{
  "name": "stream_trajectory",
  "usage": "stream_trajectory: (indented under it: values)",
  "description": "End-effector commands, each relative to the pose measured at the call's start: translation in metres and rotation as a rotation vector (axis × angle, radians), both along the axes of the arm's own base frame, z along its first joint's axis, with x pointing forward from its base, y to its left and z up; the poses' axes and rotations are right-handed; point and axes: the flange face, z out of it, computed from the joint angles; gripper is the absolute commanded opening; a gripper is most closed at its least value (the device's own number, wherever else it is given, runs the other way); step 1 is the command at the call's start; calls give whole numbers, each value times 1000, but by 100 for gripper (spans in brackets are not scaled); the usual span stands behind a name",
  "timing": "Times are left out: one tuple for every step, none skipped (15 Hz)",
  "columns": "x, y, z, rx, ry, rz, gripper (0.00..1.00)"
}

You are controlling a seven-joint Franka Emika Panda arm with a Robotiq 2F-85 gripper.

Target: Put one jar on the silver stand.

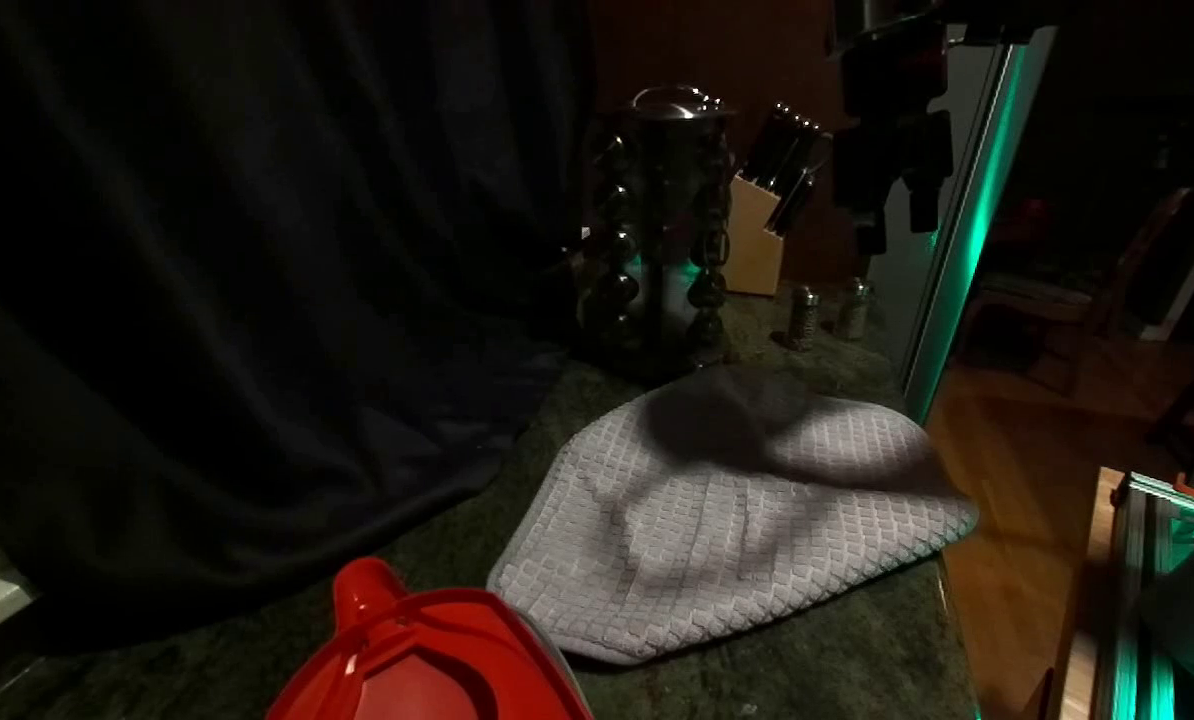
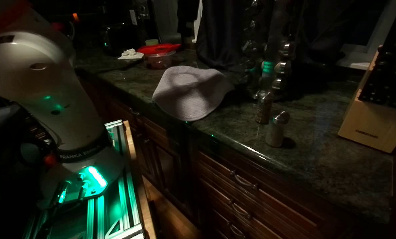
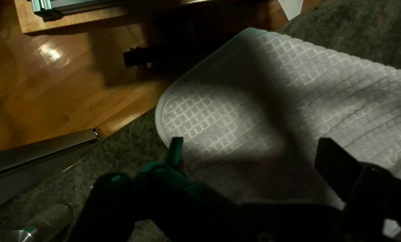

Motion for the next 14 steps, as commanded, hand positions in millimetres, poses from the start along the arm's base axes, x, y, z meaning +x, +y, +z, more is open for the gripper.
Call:
stream_trajectory:
  values:
    - [15,-25,-4,-29,-33,-78,100]
    - [19,-34,-6,-39,-47,-103,100]
    - [24,-44,-9,-50,-62,-112,100]
    - [28,-52,-11,-57,-88,-117,100]
    - [33,-61,-14,-67,-118,-116,100]
    - [39,-69,-17,-73,-141,-108,100]
    - [43,-76,-19,-82,-164,-107,100]
    - [46,-83,-22,-90,-178,-97,100]
    - [50,-91,-25,-99,-191,-89,100]
    - [53,-98,-28,-107,-208,-86,100]
    - [58,-107,-32,-100,-207,-85,100]
    - [62,-114,-37,-92,-207,-90,100]
    - [67,-123,-41,-78,-202,-96,100]
    - [71,-131,-45,-67,-204,-102,100]
